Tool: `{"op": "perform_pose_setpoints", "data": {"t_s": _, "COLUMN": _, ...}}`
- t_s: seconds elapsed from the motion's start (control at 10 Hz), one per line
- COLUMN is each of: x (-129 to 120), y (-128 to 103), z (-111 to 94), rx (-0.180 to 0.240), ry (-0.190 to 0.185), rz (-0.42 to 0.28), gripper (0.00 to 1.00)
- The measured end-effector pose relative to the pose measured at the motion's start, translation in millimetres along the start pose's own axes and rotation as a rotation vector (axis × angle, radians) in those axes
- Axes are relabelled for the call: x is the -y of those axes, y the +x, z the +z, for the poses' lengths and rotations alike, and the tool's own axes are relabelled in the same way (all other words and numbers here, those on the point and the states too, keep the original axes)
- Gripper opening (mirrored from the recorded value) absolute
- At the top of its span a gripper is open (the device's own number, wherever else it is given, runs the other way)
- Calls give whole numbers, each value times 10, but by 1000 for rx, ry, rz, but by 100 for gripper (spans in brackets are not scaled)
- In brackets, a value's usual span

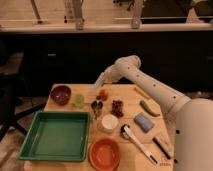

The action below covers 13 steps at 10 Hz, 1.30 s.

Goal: Place towel in plastic cup

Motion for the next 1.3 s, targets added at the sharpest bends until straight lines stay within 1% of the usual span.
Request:
{"op": "perform_pose_setpoints", "data": {"t_s": 0.2, "x": 174, "y": -165, "z": 138, "rx": 53, "ry": -3, "rz": -59, "gripper": 0}}
{"op": "perform_pose_setpoints", "data": {"t_s": 0.4, "x": 273, "y": -350, "z": 229, "rx": 100, "ry": -8, "rz": -106, "gripper": 0}}
{"op": "perform_pose_setpoints", "data": {"t_s": 0.5, "x": 301, "y": -476, "z": 251, "rx": 128, "ry": -7, "rz": -132, "gripper": 0}}
{"op": "perform_pose_setpoints", "data": {"t_s": 0.7, "x": 326, "y": -682, "z": 185, "rx": 162, "ry": 4, "rz": -169, "gripper": 0}}
{"op": "perform_pose_setpoints", "data": {"t_s": 0.8, "x": 334, "y": -721, "z": 163, "rx": 168, "ry": 7, "rz": -176, "gripper": 0}}
{"op": "perform_pose_setpoints", "data": {"t_s": 1.3, "x": 331, "y": -720, "z": 162, "rx": 168, "ry": 8, "rz": -175, "gripper": 0}}
